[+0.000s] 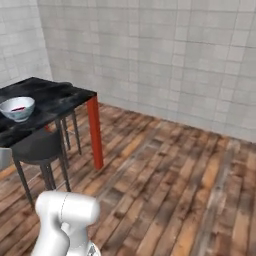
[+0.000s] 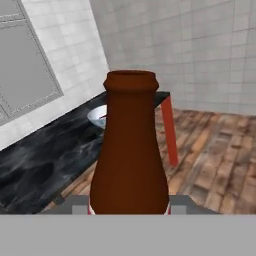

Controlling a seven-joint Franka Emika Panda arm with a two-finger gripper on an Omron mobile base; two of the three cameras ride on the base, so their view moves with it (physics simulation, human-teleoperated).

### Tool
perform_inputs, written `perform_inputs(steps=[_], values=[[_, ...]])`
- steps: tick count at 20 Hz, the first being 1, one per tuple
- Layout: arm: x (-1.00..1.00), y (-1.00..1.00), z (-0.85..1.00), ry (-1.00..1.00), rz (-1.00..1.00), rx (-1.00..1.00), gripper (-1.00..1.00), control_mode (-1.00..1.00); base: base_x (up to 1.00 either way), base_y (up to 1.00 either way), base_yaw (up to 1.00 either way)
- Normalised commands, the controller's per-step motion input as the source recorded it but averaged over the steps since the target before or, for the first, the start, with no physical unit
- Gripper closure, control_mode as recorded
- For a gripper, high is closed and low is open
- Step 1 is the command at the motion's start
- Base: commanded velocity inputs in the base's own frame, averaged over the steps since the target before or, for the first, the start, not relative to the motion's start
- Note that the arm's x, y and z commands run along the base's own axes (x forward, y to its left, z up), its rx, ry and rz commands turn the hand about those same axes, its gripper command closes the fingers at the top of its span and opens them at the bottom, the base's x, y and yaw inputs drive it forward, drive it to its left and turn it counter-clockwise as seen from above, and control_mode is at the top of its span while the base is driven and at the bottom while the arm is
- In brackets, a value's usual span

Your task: Open the fridge, grab two sodas, and place both sodas inside the bowl with ice on the dining counter.

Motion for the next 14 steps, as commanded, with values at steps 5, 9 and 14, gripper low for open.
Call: perform_inputs(steps=[5, 9, 14], values=[[0.00, 0.00, 0.00, 0.00, 0.00, 0.00, 1.00, 1.00, 0.93, -0.03, 0.39], [0.00, 0.00, 0.00, 0.00, 0.00, 0.00, 1.00, 1.00, 0.47, 0.00, 0.46], [0.00, 0.00, 0.00, 0.00, 0.00, 0.00, 1.00, 1.00, 0.38, 0.00, 0.51]])
